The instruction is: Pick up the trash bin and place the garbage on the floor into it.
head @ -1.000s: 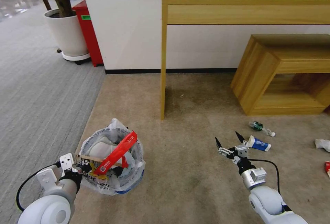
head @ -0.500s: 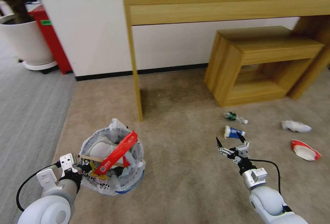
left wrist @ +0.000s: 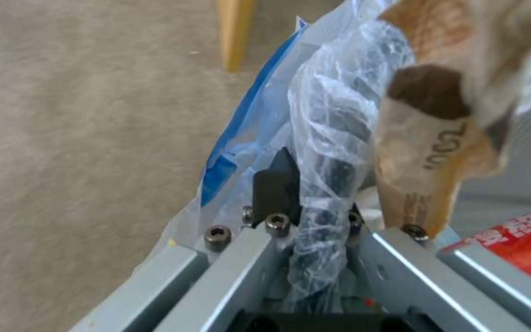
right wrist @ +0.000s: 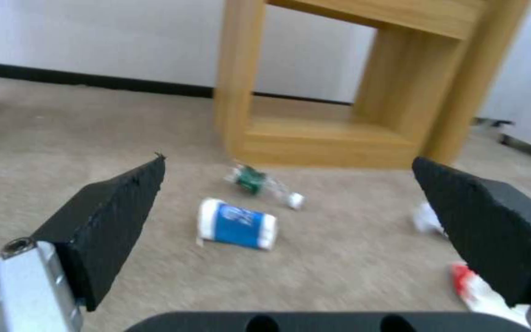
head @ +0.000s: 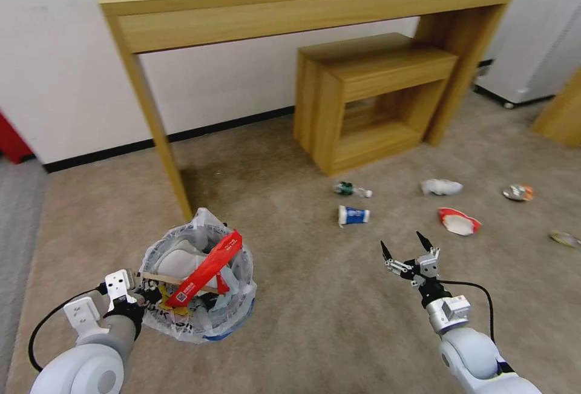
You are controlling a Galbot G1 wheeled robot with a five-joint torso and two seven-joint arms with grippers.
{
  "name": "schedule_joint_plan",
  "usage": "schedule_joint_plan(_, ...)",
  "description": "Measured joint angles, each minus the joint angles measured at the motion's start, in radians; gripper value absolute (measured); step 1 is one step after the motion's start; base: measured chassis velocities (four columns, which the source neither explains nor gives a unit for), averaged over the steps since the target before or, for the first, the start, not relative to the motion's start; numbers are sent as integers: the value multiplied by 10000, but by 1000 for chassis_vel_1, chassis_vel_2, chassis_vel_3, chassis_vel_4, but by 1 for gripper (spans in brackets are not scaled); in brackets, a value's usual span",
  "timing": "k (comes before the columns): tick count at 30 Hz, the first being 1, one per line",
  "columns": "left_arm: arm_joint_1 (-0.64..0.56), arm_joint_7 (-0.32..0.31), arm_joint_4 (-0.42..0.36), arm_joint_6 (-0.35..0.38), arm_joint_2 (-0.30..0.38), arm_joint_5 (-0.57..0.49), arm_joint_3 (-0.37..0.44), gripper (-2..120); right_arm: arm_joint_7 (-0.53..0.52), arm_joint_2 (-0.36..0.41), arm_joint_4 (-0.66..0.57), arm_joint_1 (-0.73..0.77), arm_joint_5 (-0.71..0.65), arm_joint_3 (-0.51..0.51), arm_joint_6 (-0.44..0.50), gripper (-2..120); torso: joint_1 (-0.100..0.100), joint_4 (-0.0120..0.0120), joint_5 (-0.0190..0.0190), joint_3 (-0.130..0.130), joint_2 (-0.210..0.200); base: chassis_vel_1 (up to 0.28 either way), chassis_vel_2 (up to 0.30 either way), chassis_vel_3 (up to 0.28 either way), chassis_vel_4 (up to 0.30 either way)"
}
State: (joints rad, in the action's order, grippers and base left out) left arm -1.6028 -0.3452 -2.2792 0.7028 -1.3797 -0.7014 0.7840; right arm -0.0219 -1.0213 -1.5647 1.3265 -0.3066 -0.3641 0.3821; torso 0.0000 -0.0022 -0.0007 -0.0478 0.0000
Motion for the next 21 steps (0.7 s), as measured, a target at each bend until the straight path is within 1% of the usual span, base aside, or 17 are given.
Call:
schedule_joint_plan(10,-9,3,-7,-45,7,-41,-1,0,-99,-39,39,-55,-101,71,-3,100,0,-5,0,0,0,-104,-100,-98,-89)
schedule_joint_plan(16,-2,-43,-9,-54,8,-88,9,0,-268,-132,42,-124,-313,222,-38,100,0,2,0,0,0,0,0,0,0)
schedule_joint_plan(21,-12,-45,-12,-56,8,-111,18,0,-367,-245,130,-194,-414,327,57,100,1,0,-1,0,0,0,0,0,0)
